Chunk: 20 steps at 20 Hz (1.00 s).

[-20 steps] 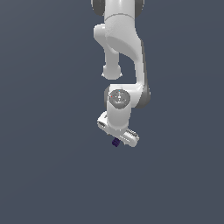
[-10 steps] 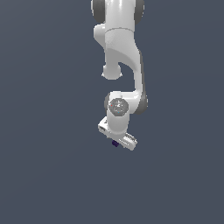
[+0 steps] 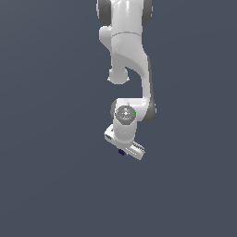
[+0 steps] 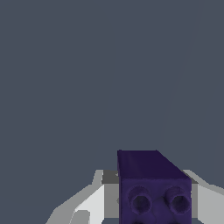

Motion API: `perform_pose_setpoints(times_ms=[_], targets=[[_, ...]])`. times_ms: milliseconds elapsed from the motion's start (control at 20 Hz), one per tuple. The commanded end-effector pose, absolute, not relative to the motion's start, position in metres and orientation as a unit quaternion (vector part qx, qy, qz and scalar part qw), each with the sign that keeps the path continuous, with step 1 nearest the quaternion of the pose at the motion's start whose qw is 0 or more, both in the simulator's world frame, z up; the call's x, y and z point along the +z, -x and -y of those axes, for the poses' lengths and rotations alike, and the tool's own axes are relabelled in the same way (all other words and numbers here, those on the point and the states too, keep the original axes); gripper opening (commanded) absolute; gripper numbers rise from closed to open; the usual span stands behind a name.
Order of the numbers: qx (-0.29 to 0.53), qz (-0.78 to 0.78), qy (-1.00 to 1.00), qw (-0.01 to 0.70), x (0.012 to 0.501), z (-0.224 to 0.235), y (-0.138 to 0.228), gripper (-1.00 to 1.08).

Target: Pick up the object and move it to a goal position.

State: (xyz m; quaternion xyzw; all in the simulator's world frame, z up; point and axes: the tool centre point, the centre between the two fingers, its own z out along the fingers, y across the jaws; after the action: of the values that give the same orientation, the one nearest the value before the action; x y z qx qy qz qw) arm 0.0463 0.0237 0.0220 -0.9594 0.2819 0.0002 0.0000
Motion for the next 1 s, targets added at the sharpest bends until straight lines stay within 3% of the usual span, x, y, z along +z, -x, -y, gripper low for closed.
perform_pose_setpoints(times_ms=[0,500,950], targets=[[0.0,-0.282,0.959,0.0,0.022,-0.023,-0.046,-1.0],[0.0,-0.282,0.959,0.0,0.029,-0.026,-0.042,-1.0],[0.0,-0.282,0.959,0.0,0.064,-0.043,-0.021,-1.0]])
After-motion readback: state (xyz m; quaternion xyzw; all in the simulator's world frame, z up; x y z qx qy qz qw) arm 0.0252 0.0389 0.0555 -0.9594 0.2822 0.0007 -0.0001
